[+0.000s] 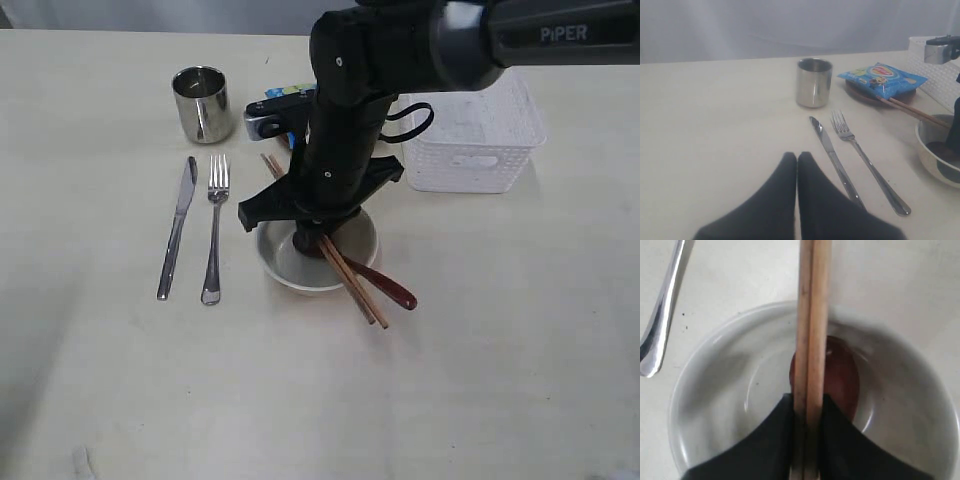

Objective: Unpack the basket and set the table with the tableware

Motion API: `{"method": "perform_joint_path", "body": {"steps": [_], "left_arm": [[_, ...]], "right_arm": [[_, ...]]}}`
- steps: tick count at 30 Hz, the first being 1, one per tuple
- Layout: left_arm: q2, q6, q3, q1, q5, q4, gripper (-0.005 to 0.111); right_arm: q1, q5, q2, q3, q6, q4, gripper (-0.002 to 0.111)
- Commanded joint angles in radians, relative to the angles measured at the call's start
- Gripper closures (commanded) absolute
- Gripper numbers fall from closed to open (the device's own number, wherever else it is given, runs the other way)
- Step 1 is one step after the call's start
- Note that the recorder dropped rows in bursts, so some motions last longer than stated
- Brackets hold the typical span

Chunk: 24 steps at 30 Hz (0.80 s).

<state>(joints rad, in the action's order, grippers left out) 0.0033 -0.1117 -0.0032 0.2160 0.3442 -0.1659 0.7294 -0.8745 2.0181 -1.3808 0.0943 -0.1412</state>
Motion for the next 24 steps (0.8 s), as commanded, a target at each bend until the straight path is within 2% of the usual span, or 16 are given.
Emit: {"method": "perform_joint_path", "body": {"steps": [1, 3, 5, 14, 24], "left_arm": [[-0.003, 0.001, 0.003, 0.006, -0.002, 0.002, 0.107], [-0.003, 0.001, 0.003, 0.006, -0.002, 0.002, 0.107], [-0.003, 0.001, 0.003, 0.006, -0.002, 0.002, 0.107], [-0.003, 0.001, 0.003, 0.006, -0.002, 0.002, 0.107], [-0.003, 0.001, 0.003, 0.006, -0.002, 0.002, 0.107]], "right_arm": [[-0.001, 0.003, -0.001, -0.001, -0.011, 0.01, 0.08], [-0.001, 0.003, -0.001, -0.001, -0.011, 0.008, 0.069], [-0.001, 0.003, -0.001, -0.001, -0.011, 0.008, 0.063], [-0.001, 0.012, -0.057, -0.002, -0.011, 0.019, 0.063], [-0.006, 0.005, -0.202, -0.002, -0.011, 0.122, 0.063]]}}
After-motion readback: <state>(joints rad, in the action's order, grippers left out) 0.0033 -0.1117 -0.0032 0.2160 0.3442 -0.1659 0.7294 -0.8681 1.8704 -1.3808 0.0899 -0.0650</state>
